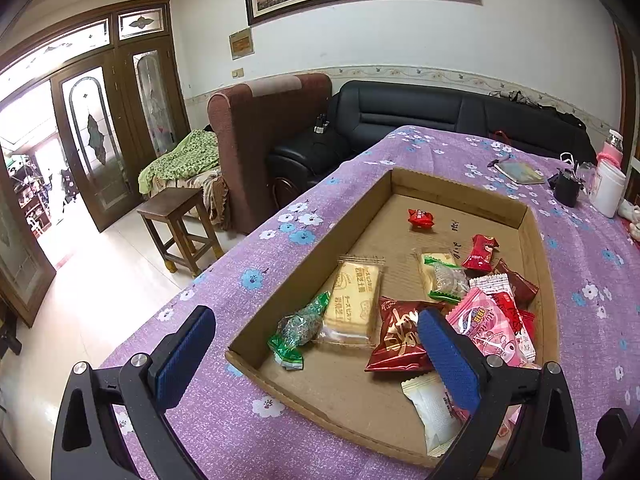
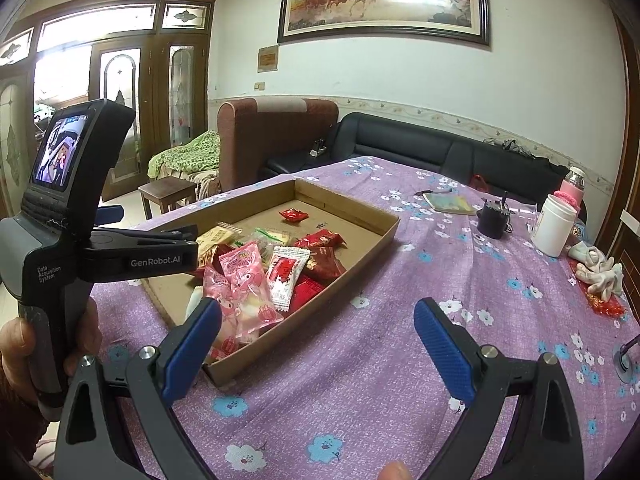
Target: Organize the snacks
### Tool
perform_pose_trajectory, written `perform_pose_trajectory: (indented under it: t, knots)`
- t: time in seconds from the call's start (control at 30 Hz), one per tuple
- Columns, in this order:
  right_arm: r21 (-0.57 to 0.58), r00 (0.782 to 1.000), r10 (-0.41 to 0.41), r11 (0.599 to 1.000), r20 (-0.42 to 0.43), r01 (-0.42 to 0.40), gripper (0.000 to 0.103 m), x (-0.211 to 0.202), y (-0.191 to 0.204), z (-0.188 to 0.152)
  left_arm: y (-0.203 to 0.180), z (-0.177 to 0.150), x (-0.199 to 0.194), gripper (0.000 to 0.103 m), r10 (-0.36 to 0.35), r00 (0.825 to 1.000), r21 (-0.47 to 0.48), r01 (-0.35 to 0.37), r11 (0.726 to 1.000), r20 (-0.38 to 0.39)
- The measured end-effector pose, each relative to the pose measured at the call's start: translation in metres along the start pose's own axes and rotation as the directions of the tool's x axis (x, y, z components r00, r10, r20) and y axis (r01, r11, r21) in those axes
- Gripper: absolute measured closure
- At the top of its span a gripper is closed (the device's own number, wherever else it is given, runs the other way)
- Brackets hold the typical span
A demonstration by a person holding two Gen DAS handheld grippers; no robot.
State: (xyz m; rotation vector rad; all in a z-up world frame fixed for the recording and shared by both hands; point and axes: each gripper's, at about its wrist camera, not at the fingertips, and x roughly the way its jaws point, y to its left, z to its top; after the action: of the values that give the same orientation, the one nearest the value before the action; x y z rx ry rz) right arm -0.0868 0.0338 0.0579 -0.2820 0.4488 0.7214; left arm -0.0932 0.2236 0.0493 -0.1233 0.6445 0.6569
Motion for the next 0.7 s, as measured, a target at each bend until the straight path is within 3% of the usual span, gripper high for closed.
perform_pose_trajectory:
  t: [0.7]
  knots:
    - [-0.003, 1.000, -0.003, 1.000, -0.003, 0.003, 0.006, 0.0008, 0.0010, -0.0003, 0.0025, -0.0004, -0.0001, 0.001, -0.003, 1.000, -0.003, 0.003, 1.000, -0.001]
